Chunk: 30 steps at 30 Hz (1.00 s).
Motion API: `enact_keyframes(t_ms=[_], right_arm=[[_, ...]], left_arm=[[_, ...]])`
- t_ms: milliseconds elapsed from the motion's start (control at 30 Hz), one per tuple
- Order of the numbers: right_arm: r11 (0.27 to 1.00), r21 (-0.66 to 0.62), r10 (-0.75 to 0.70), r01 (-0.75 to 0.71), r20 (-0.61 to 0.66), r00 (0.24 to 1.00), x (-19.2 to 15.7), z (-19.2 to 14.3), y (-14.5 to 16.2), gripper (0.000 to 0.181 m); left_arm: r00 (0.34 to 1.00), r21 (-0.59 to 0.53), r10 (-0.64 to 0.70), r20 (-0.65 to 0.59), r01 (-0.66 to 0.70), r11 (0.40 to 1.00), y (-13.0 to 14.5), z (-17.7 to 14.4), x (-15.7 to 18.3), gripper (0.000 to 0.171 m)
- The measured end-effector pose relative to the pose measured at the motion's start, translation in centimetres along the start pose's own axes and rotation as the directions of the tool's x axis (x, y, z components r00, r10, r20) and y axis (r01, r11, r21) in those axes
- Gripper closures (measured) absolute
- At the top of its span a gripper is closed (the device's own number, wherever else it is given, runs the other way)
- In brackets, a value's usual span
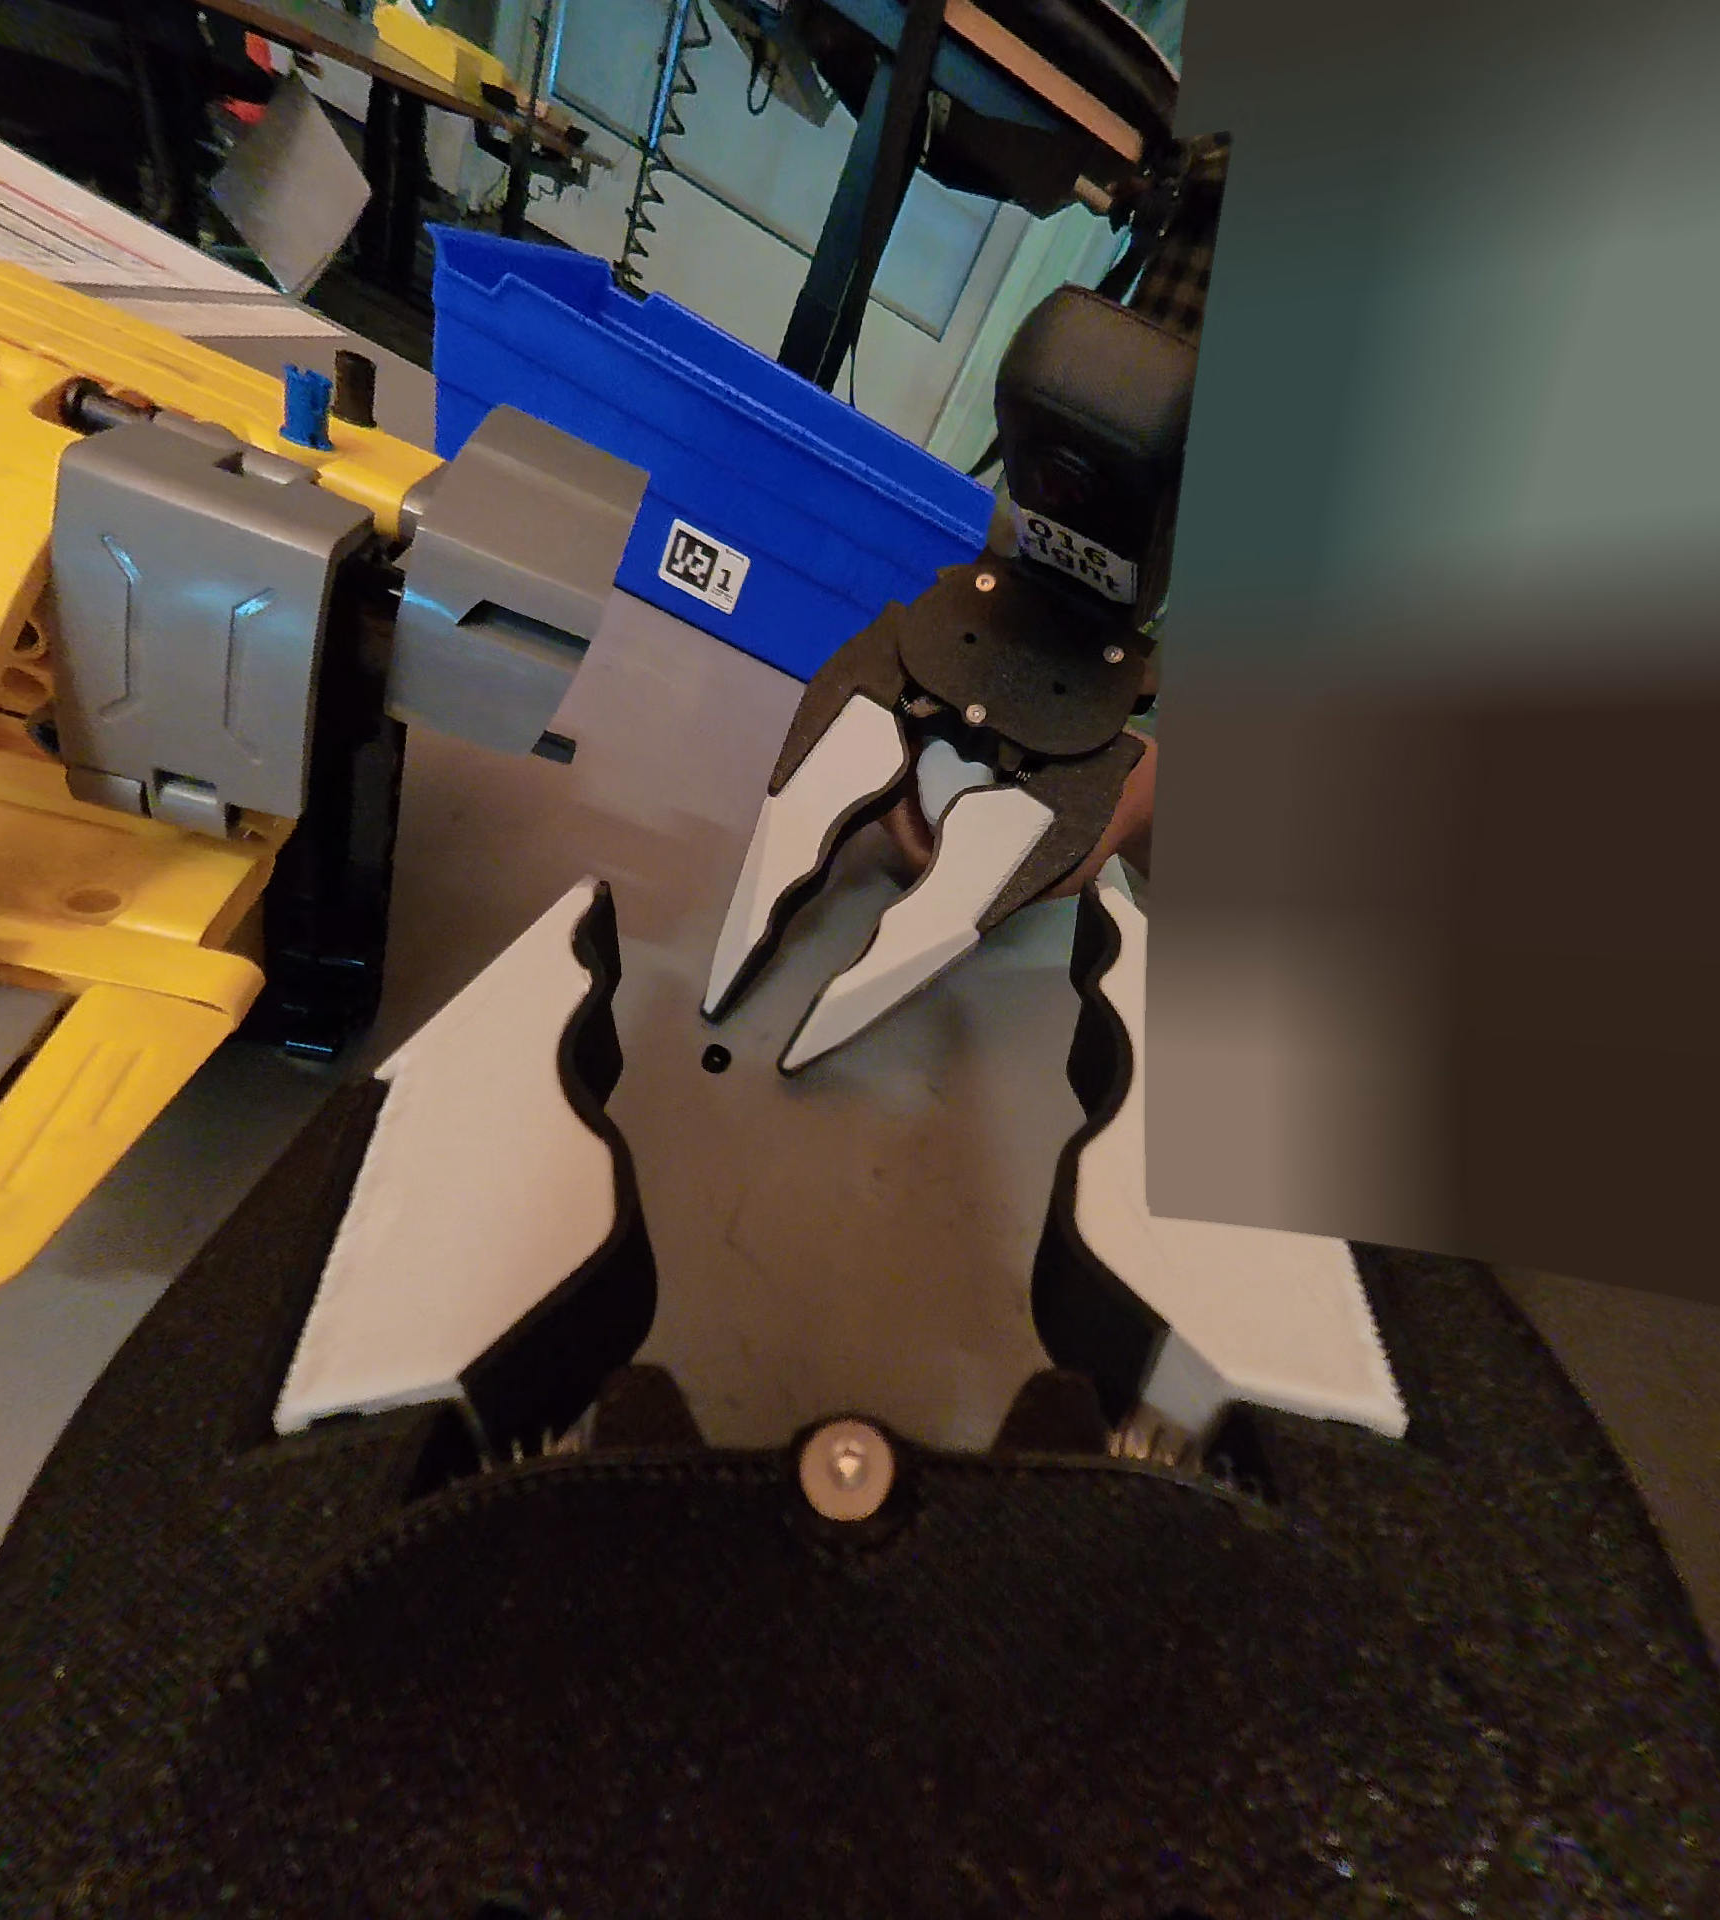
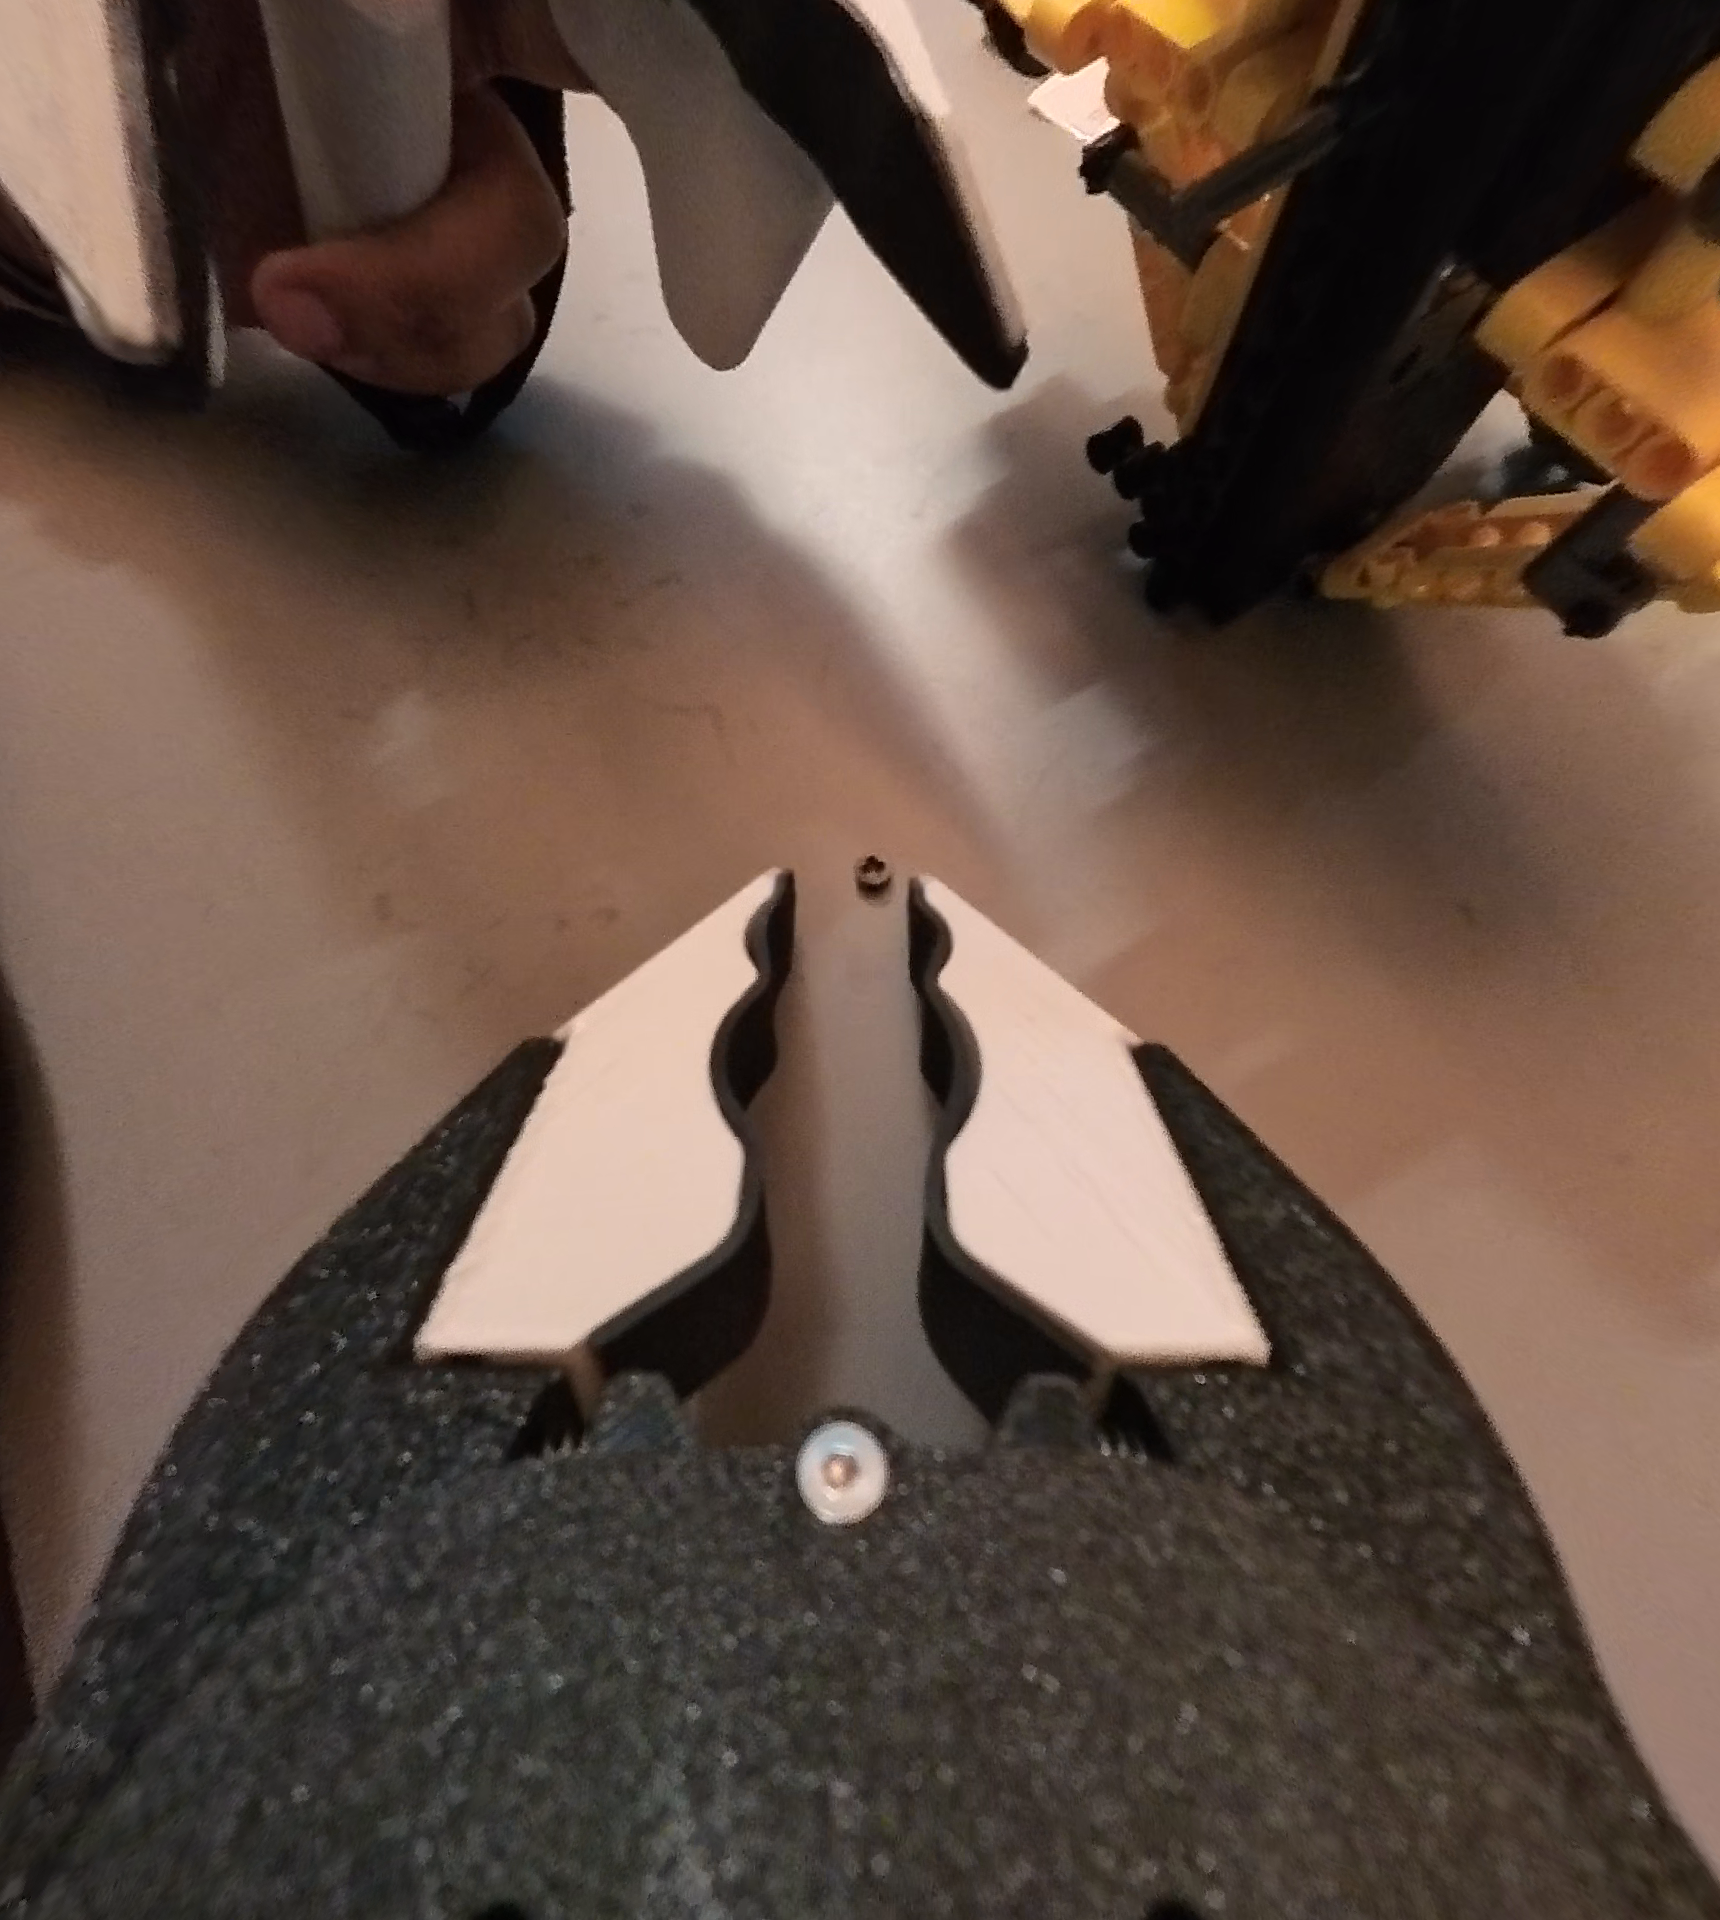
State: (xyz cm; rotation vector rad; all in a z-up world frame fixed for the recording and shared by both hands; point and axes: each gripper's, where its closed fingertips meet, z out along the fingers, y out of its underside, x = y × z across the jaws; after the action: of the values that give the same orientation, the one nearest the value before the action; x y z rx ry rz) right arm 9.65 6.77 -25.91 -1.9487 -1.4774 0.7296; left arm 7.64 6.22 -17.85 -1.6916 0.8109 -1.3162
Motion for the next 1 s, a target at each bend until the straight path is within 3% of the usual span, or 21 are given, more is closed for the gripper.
enact_keyframes(t_ms=[467,667,733,867,933,1000], right_arm=[[1.000,-0.013,-0.011,0.011,-0.001,1.000,0.5,0.7,0.0,0.171],[0.996,-0.016,-0.086,0.085,-0.032,0.996,0.7,0.9,-0.1,0.176],[0.988,0.014,-0.150,0.152,-0.103,0.983,1.4,0.6,-0.8,0.176],[0.895,0.166,-0.348,0.413,-0.317,0.882,2.4,-1.7,-4.5,0.176],[0.808,0.175,-0.445,0.562,-0.444,0.778,2.8,-3.0,-6.3,0.176],[0.692,0.142,-0.521,0.708,-0.580,0.626,3.0,-4.2,-8.0,0.176]], left_arm=[[1.000,-0.003,0.003,0.010,-0.003,1.000,0.0,0.0,-0.1,0.085],[1.000,-0.004,0.001,0.014,-0.001,1.000,0.1,0.1,-0.2,0.085],[1.000,0.000,-0.004,0.015,0.004,1.000,0.0,0.1,-0.3,0.085],[0.999,0.027,-0.030,0.022,0.029,0.999,-0.4,-0.1,-0.7,0.082],[0.998,0.054,-0.052,0.021,0.050,0.997,-0.7,-0.1,-0.9,0.078],[0.997,0.089,-0.082,0.006,0.081,0.993,-1.1,0.0,-0.9,0.072]])
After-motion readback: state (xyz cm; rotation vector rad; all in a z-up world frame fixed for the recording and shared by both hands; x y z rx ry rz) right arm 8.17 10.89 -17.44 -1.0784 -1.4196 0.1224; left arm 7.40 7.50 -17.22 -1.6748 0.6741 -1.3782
